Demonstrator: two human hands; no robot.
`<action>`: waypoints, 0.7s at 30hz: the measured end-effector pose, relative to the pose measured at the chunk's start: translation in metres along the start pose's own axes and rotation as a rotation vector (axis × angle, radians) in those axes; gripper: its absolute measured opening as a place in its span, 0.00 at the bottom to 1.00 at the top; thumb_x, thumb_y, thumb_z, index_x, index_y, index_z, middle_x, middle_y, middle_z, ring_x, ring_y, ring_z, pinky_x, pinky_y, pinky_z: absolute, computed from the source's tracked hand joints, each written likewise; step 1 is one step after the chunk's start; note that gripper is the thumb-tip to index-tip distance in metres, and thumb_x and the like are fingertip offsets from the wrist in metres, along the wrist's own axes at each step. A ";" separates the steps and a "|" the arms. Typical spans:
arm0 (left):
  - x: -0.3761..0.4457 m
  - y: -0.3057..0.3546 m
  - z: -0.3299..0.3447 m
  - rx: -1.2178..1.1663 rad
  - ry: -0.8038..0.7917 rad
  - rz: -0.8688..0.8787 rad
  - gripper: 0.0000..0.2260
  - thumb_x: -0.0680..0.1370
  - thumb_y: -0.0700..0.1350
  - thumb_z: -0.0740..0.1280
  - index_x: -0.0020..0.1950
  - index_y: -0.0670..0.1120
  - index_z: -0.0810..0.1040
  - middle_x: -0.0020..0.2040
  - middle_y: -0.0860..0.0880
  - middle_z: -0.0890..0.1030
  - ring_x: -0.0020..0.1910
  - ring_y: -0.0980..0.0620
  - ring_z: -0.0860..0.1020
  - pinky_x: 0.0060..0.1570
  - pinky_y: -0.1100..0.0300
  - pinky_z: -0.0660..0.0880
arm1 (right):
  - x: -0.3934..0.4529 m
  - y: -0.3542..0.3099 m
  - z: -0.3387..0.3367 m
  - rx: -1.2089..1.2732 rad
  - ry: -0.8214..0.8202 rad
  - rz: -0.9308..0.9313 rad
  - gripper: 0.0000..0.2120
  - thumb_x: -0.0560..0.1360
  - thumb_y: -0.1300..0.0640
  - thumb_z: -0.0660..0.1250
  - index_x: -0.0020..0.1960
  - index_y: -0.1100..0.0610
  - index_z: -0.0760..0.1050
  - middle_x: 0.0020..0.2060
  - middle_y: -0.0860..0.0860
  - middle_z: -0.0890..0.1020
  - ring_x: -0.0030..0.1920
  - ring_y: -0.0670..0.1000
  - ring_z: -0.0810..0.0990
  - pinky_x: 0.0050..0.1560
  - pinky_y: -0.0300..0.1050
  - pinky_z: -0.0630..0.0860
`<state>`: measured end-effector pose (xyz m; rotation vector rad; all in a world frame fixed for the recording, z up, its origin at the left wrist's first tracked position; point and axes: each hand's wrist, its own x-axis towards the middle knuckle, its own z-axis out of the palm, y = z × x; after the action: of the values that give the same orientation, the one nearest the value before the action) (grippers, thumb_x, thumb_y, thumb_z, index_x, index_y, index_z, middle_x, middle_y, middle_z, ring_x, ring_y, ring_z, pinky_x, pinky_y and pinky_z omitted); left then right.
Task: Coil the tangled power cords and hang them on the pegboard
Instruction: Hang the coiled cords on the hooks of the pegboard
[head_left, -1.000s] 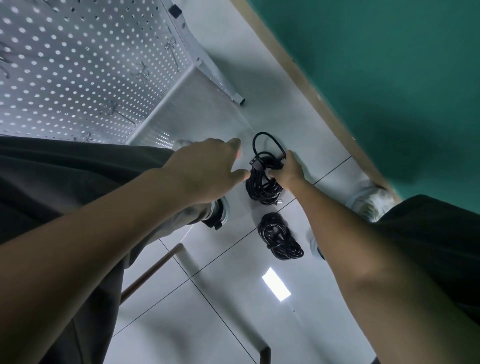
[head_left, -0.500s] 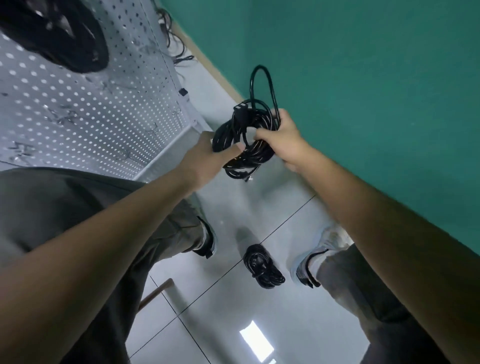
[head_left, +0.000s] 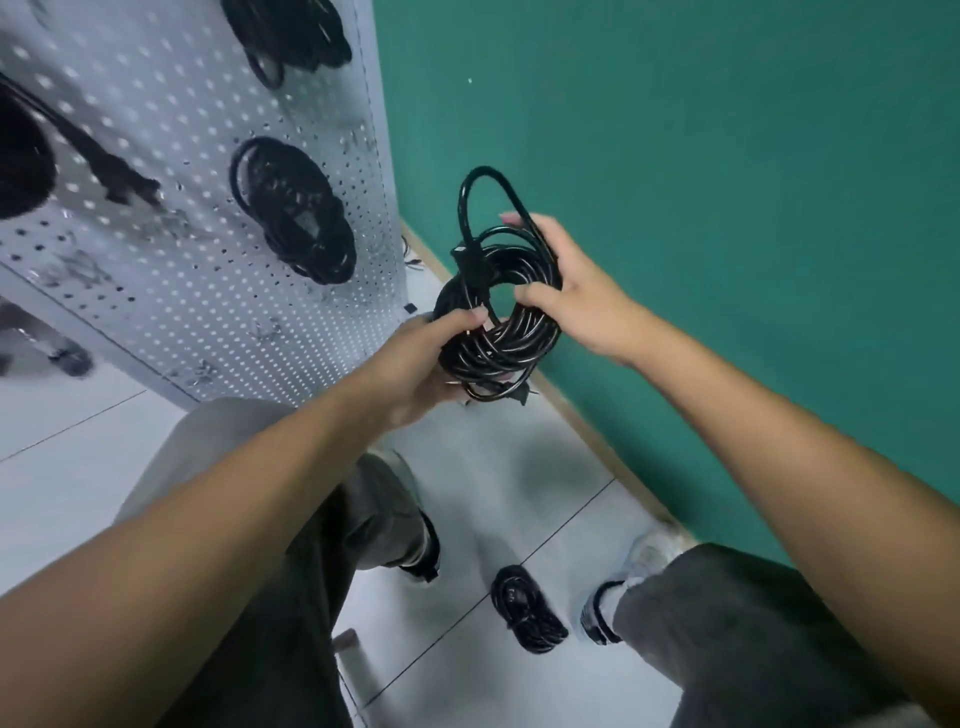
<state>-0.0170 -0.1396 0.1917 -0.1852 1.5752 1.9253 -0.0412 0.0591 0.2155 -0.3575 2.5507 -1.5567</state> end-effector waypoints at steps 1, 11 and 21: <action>-0.006 0.005 0.000 0.001 -0.026 0.008 0.20 0.83 0.47 0.65 0.70 0.35 0.75 0.64 0.33 0.80 0.56 0.39 0.83 0.66 0.33 0.73 | -0.004 -0.007 -0.002 -0.025 -0.016 -0.025 0.30 0.78 0.74 0.61 0.76 0.55 0.63 0.66 0.42 0.74 0.64 0.35 0.74 0.71 0.38 0.69; -0.057 0.059 0.010 -0.104 -0.256 0.017 0.41 0.76 0.74 0.53 0.74 0.43 0.71 0.67 0.39 0.80 0.65 0.39 0.80 0.62 0.40 0.78 | -0.006 -0.054 -0.027 -0.418 -0.055 -0.177 0.27 0.79 0.68 0.57 0.75 0.49 0.69 0.64 0.46 0.79 0.64 0.56 0.71 0.71 0.46 0.65; -0.085 0.102 0.014 -0.093 -0.330 -0.008 0.47 0.67 0.76 0.58 0.73 0.42 0.73 0.67 0.36 0.80 0.65 0.34 0.80 0.64 0.36 0.76 | -0.003 -0.114 -0.036 -0.639 -0.124 -0.127 0.34 0.82 0.65 0.55 0.77 0.31 0.59 0.54 0.56 0.69 0.52 0.61 0.76 0.63 0.54 0.74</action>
<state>-0.0021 -0.1679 0.3216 0.0848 1.2672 1.9097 -0.0321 0.0407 0.3339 -0.6635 2.9028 -0.6711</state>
